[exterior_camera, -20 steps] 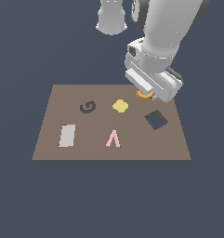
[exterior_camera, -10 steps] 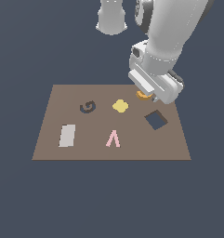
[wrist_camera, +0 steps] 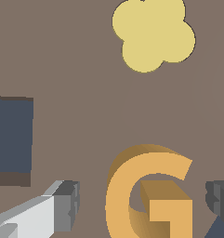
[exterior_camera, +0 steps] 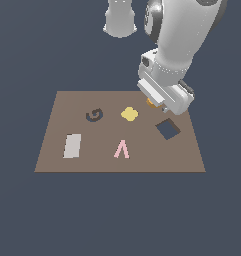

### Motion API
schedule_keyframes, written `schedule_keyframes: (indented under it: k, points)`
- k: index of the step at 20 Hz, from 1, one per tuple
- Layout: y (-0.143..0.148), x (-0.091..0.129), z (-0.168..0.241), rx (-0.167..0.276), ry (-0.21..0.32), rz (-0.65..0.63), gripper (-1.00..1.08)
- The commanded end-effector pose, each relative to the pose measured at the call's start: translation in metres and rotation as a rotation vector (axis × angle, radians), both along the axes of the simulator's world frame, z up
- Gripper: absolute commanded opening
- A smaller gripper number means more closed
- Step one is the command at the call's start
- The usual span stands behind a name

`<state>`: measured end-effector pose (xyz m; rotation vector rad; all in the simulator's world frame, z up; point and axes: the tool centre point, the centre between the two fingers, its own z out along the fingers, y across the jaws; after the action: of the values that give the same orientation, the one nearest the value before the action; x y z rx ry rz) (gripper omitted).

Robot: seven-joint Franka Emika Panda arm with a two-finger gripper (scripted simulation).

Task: Insert a designated object into the corresponding slot on a board.

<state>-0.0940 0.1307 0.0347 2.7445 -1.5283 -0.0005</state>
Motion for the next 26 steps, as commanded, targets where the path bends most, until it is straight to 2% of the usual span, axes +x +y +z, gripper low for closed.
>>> schedule_keyframes:
  k: [1,2,3,19,26]
  points:
    - [0.0,0.0,-0.004,0.0,0.0,-0.001,1.0]
    - [0.0,0.0,-0.005,0.0,0.0,-0.001,1.0]
    - [0.0,0.0,-0.005,0.0,0.0,-0.001,-1.0]
    - [0.0,0.0,-0.001,0.0,-0.001,-0.001,-1.0]
    - [-0.026,0.008,0.0,0.0,0.0,-0.02,-1.0]
